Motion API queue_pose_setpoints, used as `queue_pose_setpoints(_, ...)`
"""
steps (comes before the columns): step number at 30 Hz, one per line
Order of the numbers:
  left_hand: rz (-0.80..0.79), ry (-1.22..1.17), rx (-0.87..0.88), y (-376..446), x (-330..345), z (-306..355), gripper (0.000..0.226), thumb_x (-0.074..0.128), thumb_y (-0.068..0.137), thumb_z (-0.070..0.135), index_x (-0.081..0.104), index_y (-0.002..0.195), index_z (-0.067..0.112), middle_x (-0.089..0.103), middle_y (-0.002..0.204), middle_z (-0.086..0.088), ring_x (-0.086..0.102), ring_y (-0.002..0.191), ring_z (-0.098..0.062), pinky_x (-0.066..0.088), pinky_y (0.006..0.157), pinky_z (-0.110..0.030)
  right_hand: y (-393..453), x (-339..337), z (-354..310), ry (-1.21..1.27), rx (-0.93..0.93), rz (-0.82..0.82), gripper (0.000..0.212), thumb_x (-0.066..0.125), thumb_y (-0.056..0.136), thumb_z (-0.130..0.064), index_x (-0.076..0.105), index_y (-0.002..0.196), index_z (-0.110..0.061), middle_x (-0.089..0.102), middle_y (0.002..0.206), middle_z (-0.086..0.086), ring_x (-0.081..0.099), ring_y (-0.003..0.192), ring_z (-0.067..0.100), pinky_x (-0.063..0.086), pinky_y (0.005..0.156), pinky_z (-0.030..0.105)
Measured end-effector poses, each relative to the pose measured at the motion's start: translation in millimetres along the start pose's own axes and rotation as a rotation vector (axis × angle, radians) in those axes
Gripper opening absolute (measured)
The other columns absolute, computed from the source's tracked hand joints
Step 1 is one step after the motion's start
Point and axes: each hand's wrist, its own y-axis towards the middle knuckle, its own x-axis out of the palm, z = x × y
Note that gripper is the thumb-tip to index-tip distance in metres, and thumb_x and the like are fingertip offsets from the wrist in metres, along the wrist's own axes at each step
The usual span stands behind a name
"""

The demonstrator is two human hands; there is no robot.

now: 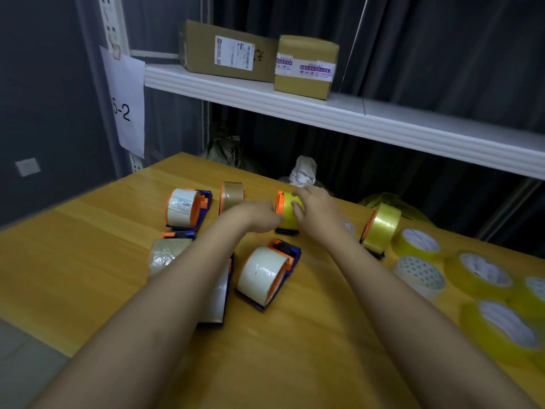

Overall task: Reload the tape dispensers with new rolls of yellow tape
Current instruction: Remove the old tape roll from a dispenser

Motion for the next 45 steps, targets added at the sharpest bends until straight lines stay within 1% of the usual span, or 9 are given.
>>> queue_pose_setpoints(6, -0.195, 0.230, -0.087, -22, 17, 13, 0.078, 0.050, 0.087, 0.062, 0.036, 0.141, 0.007, 0.044, 0.141, -0.012, 0.047, 0.123, -0.028, 0.041, 0.088, -0.033, -60, -5, 2, 0.216, 0.083, -0.094, 0.028, 0.048, 0.097, -0.019, 0.065, 0.120, -0.016, 0.061, 0.123, 0.003, 0.050, 0.118, 0.020, 0.039, 0.087, 0.030)
queue_pose_setpoints(11, -0.113, 0.183, -0.039, -32, 33, 22, 0.058, 0.061, 0.087, 0.045, 0.044, 0.132, 0.011, 0.052, 0.117, -0.007, 0.049, 0.096, -0.021, 0.043, 0.078, -0.030, -106, -8, 14, 0.377, 0.221, -0.090, 0.025, 0.052, 0.096, -0.022, 0.066, 0.117, -0.022, 0.061, 0.125, -0.001, 0.052, 0.116, 0.015, 0.044, 0.090, 0.029)
queue_pose_setpoints(16, -0.053, 0.000, 0.115, -43, 48, 25, 0.076, 0.067, 0.081, 0.045, 0.033, 0.144, 0.017, 0.045, 0.139, -0.007, 0.049, 0.118, -0.025, 0.044, 0.086, -0.031, -140, -23, 24, 0.571, 0.279, 0.045, 0.024, 0.056, 0.096, -0.020, 0.065, 0.117, -0.023, 0.059, 0.114, -0.009, 0.054, 0.113, 0.012, 0.043, 0.077, 0.015)
queue_pose_setpoints(20, 0.013, -0.280, 0.333, -45, 58, 30, 0.062, 0.066, 0.083, 0.037, 0.039, 0.138, 0.028, 0.051, 0.132, 0.000, 0.054, 0.108, -0.018, 0.050, 0.088, -0.032, -156, -37, 31, 0.732, 0.274, 0.162, 0.054, 0.057, 0.093, -0.040, 0.039, 0.143, -0.030, 0.039, 0.140, -0.012, 0.039, 0.128, 0.004, 0.038, 0.099, 0.021)
queue_pose_setpoints(25, 0.070, -0.547, 0.549, -39, 82, 37, 0.050, 0.070, 0.084, 0.024, 0.048, 0.128, 0.033, 0.057, 0.122, 0.007, 0.059, 0.105, -0.010, 0.054, 0.085, -0.027, -165, -40, 38, 1.060, 0.310, 0.284, 0.069, 0.062, 0.086, -0.034, 0.026, 0.144, -0.035, 0.045, 0.132, -0.017, 0.053, 0.115, -0.005, 0.048, 0.094, 0.021)
queue_pose_setpoints(31, 0.123, -0.574, 0.618, -29, 102, 46, 0.072, 0.076, 0.070, 0.044, 0.040, 0.132, 0.040, 0.049, 0.128, 0.016, 0.052, 0.109, -0.002, 0.053, 0.082, -0.022, -174, -28, 48, 1.116, 0.400, 0.568, 0.041, 0.055, 0.094, 0.000, 0.045, 0.131, -0.015, 0.052, 0.117, -0.018, 0.058, 0.101, -0.013, 0.050, 0.076, 0.012)
queue_pose_setpoints(34, 0.098, -0.659, 0.504, -23, 109, 51, 0.060, 0.065, 0.066, 0.057, 0.049, 0.120, 0.036, 0.054, 0.116, 0.012, 0.057, 0.100, -0.005, 0.051, 0.072, -0.017, -172, -31, 52, 1.100, 0.411, 0.669, 0.042, 0.054, 0.094, 0.001, 0.045, 0.131, -0.017, 0.050, 0.115, -0.022, 0.057, 0.101, -0.015, 0.049, 0.077, 0.009)
queue_pose_setpoints(41, 0.007, -1.053, 0.469, -21, 130, 53, 0.014, 0.052, 0.095, 0.021, 0.064, 0.098, 0.014, 0.070, 0.071, 0.007, 0.064, 0.064, 0.001, 0.047, 0.056, -0.011, -172, -26, 59, 1.051, 0.401, 0.652, 0.056, 0.056, 0.095, -0.004, 0.034, 0.141, -0.027, 0.043, 0.122, -0.049, 0.045, 0.127, -0.004, 0.045, 0.105, 0.031)
queue_pose_setpoints(45, 0.092, -1.193, 0.457, -17, 137, 54, 0.016, 0.048, 0.096, 0.019, 0.062, 0.098, 0.012, 0.070, 0.069, 0.009, 0.064, 0.064, -0.001, 0.048, 0.058, -0.014, -175, -23, 60, 0.506, 0.405, 0.792, 0.056, 0.055, 0.088, -0.022, 0.037, 0.141, -0.029, 0.036, 0.143, -0.006, 0.028, 0.133, 0.008, 0.025, 0.113, 0.031)
